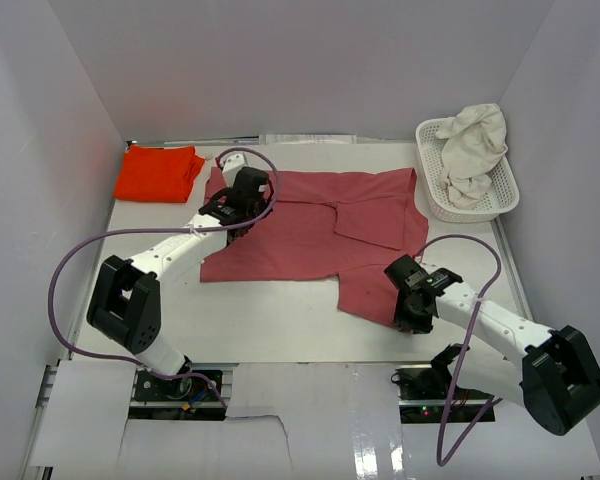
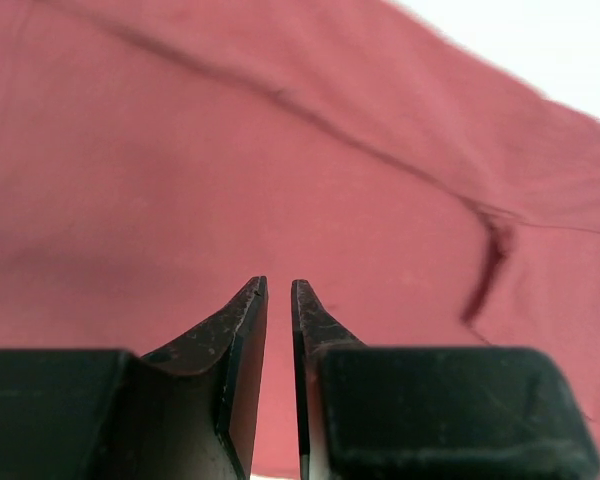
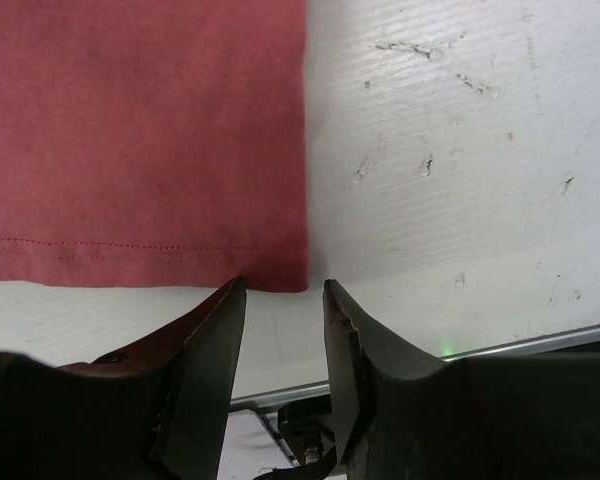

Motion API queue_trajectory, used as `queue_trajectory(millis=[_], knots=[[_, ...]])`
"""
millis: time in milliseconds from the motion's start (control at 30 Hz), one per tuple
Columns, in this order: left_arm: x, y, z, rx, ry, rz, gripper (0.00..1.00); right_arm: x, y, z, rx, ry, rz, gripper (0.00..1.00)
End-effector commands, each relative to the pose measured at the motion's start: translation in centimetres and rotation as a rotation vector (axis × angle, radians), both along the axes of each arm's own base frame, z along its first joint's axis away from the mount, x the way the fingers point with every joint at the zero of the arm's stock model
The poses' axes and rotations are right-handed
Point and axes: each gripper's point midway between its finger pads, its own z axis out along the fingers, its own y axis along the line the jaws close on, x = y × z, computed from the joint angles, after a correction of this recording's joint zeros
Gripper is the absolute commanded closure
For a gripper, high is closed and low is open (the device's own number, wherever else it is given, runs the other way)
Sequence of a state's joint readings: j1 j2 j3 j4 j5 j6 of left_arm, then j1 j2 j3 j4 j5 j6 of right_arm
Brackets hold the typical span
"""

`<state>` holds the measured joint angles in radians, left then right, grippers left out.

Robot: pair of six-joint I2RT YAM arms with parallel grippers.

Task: Fold and stack the t-shirts
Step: Grap the side of the flattened tshirt closest away from the robot with both arms

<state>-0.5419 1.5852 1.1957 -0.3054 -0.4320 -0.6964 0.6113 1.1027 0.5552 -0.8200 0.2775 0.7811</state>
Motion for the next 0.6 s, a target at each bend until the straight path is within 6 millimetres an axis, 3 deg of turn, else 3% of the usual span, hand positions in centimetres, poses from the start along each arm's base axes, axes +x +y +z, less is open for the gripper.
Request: queue_trajectory(millis=[0, 133, 367, 567], knots=[[-2.4, 3.1, -0.5, -0.055, 0.037, 0.173, 0.73, 1.3, 0.9, 0.7, 0.08, -0.086, 0.009, 0.57], [-5.1, 5.0, -3.1, -0.053, 0.066, 0.221, 0.73, 1.5, 0.9, 0.8, 0.103, -0.102, -0.005, 0.57], [-7.2, 7.3, -1.4, -0.035, 0.001, 0.243, 0.73, 1.1, 0.6, -0.9, 0.084, -0.069, -0.017, 0.57], [-8.3, 8.4, 0.3, -0.08, -0.06, 0.275, 0.72, 1.3, 0.5, -0.4, 0.086, -0.087, -0.031, 0.54]])
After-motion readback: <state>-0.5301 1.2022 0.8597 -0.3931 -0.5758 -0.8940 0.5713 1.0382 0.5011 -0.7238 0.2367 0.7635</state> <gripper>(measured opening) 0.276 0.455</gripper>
